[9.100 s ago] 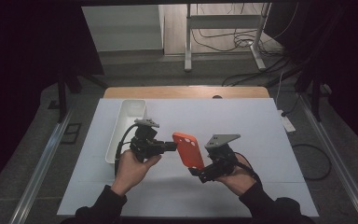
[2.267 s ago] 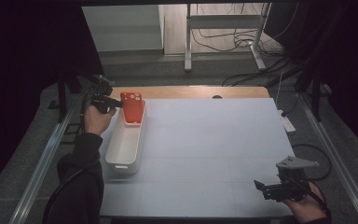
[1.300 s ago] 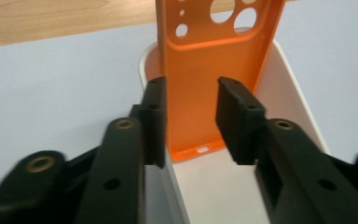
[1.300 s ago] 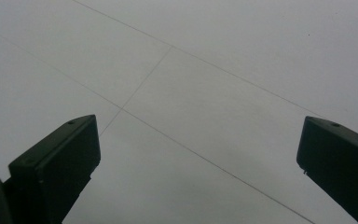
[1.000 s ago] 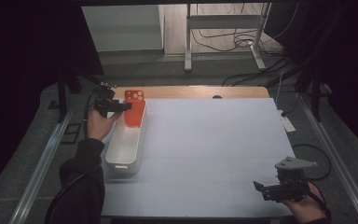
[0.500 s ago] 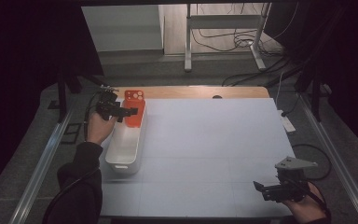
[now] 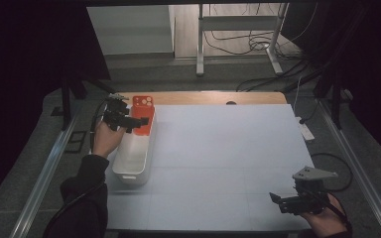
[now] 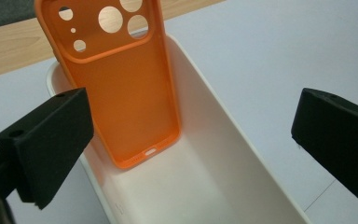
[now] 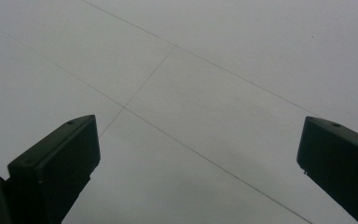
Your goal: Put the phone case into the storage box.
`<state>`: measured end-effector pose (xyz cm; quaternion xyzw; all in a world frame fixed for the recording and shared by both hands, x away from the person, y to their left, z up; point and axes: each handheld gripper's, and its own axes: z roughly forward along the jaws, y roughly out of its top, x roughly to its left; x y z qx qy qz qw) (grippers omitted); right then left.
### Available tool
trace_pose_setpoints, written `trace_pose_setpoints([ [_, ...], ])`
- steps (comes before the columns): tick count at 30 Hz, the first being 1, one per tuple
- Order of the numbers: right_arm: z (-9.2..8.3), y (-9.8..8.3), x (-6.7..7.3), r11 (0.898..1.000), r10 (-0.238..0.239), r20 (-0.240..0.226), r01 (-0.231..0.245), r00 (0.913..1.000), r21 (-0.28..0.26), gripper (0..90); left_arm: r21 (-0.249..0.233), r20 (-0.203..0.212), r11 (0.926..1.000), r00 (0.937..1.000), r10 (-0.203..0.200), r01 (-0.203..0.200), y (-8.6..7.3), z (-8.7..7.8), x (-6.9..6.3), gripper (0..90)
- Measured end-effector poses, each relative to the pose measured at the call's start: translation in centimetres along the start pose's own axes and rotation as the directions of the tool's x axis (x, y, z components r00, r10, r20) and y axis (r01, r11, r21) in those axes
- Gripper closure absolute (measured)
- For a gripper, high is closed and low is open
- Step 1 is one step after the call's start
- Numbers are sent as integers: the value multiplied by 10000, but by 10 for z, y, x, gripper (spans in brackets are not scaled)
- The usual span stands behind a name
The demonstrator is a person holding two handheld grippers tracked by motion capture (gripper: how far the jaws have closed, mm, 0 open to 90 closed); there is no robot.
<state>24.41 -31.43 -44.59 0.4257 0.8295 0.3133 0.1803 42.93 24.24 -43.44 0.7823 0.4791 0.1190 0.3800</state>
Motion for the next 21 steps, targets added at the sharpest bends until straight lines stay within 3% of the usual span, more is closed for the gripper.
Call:
trace_pose_setpoints([
  [21, 0, 0, 1, 10000, -54, 12, 53, 10000, 23, 0, -387, 199, 9986, 9991, 375, -367, -12, -15, -14, 0],
])
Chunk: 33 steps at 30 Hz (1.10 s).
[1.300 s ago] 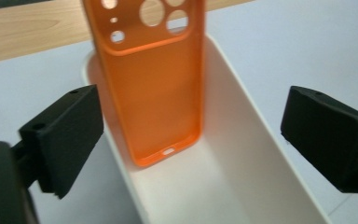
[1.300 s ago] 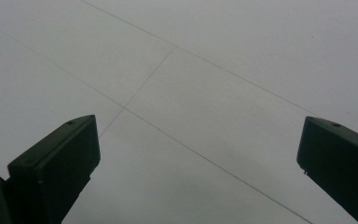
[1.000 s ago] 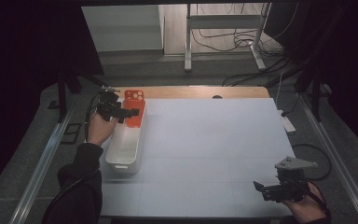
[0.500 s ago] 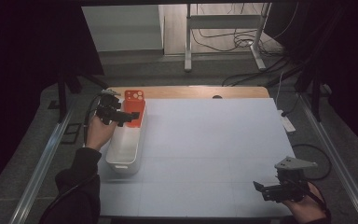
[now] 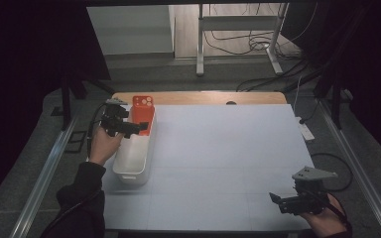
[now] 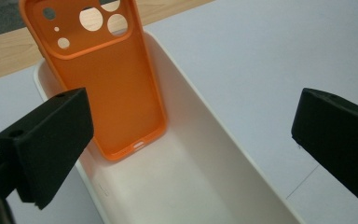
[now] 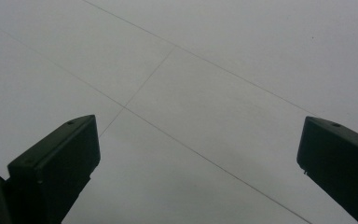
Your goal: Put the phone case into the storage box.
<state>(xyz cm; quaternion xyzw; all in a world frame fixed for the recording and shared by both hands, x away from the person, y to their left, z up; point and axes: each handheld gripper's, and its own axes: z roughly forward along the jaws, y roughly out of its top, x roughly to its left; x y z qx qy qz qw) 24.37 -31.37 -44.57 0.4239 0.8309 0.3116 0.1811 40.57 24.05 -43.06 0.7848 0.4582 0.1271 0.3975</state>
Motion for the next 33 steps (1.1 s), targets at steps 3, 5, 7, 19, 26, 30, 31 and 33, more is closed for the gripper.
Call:
trace_pose_setpoints([
  [3, 0, 0, 0, 10000, -4, 6, 4, 10000, 9, 0, -53, 41, 10000, 10000, 8, -8, -1, -2, -2, 0],
  [5, 0, 0, 0, 10000, -17, 14, 17, 10000, 9, 0, -99, 76, 9999, 10000, 27, -27, -2, -3, -4, 0],
  [7, 0, 0, 0, 10000, -21, 15, 21, 10000, 10, 0, -111, 100, 9999, 9999, 58, -57, -4, -4, -5, 0],
  [19, 0, 0, 1, 10000, -36, 25, 36, 10000, 8, 0, -211, 321, 9997, 9994, 148, -142, -13, -8, -13, 0],
  [26, 0, 0, 1, 10000, -52, 28, 52, 10000, 2, 0, -247, 419, 9993, 9987, 302, -292, -17, -10, -20, 0],
  [30, 0, 0, 1, 10000, -65, 45, 65, 10000, 1, 0, -253, 448, 9991, 9983, 366, -355, -19, -10, -23, 0],
  [31, 0, 0, 1, 10000, -65, 45, 65, 10000, 1, 0, -233, 443, 9990, 9982, 397, -387, -20, -11, -24, 0],
  [33, 0, 0, 1, 10000, -75, 49, 74, 10000, 13, 0, -184, 447, 9989, 9981, 434, -426, -21, -11, -26, 0],
])
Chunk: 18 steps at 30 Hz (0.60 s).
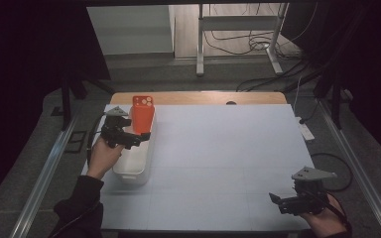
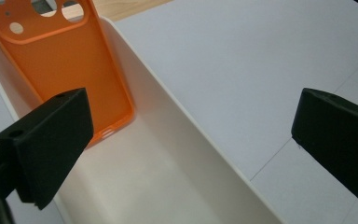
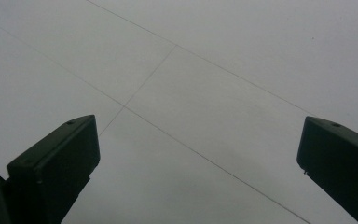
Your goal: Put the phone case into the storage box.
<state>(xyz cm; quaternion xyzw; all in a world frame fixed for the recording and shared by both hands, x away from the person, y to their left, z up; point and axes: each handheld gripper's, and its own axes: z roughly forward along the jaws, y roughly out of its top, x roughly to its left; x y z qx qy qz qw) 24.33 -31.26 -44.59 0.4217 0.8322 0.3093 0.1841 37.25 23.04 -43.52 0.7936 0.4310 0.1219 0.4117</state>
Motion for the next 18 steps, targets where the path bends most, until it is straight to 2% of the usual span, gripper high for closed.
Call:
trace_pose_setpoints([
  [18, -1, 0, 0, 10000, -9, 27, 10, 10000, -82, 0, -86, 141, 9998, 9997, 175, -174, -12, -9, -15, 0],
])
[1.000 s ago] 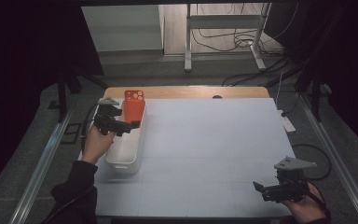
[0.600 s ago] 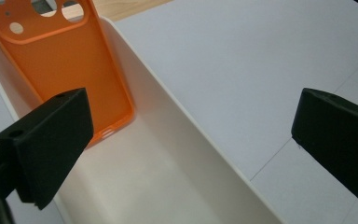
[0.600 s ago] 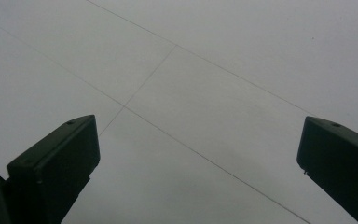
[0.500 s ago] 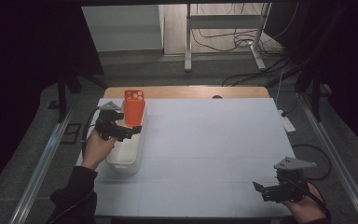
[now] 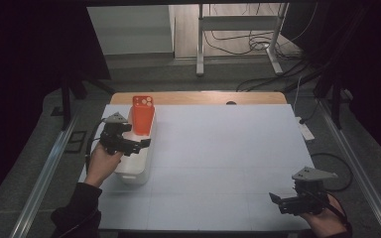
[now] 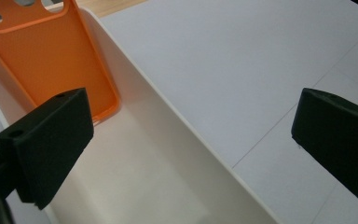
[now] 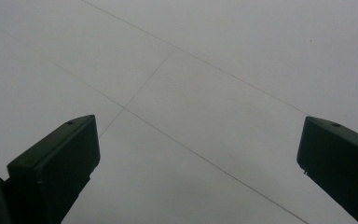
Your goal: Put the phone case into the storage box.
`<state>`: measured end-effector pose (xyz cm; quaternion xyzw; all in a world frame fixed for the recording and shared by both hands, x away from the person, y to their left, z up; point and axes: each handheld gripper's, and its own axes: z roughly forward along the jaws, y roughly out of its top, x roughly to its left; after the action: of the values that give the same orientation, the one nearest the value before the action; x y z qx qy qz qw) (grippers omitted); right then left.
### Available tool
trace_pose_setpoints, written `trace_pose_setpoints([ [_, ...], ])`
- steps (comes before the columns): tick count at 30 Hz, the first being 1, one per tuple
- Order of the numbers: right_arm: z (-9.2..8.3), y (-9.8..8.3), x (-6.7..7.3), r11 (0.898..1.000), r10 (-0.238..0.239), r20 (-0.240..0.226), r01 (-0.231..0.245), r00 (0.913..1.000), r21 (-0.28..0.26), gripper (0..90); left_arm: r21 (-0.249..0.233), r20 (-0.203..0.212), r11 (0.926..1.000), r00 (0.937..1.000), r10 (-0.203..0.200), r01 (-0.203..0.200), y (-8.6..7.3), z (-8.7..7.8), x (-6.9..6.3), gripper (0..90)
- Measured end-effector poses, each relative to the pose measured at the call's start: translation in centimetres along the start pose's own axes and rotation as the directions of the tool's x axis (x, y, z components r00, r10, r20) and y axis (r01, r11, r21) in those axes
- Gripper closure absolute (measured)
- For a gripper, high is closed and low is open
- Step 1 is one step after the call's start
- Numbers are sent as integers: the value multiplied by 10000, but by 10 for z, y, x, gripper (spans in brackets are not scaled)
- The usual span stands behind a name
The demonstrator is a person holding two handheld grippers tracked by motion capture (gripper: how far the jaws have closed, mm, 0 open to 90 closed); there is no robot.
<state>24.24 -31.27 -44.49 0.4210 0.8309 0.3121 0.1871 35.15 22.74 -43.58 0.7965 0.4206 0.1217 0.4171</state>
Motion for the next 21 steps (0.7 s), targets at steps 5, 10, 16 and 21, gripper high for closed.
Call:
trace_pose_setpoints([
  [5, 0, 0, 0, 10000, 32, 15, -32, 10000, -24, 0, 21, -76, 10000, 10000, 38, -37, -4, -2, -5, 0],
  [10, 0, 0, 0, 10000, 30, 15, -30, 10000, -38, 0, 105, -68, 9998, 9999, 157, -157, -8, -3, -12, 0],
  [16, 0, 0, 0, 10000, -25, 1, 25, 10000, -32, 0, 97, -40, 9997, 9997, 231, -231, -14, -7, -18, 0],
  [21, 0, 0, 0, 10000, -41, -9, 41, 10000, -21, 0, 108, -36, 9997, 9998, 217, -216, -20, -12, -23, 0],
])
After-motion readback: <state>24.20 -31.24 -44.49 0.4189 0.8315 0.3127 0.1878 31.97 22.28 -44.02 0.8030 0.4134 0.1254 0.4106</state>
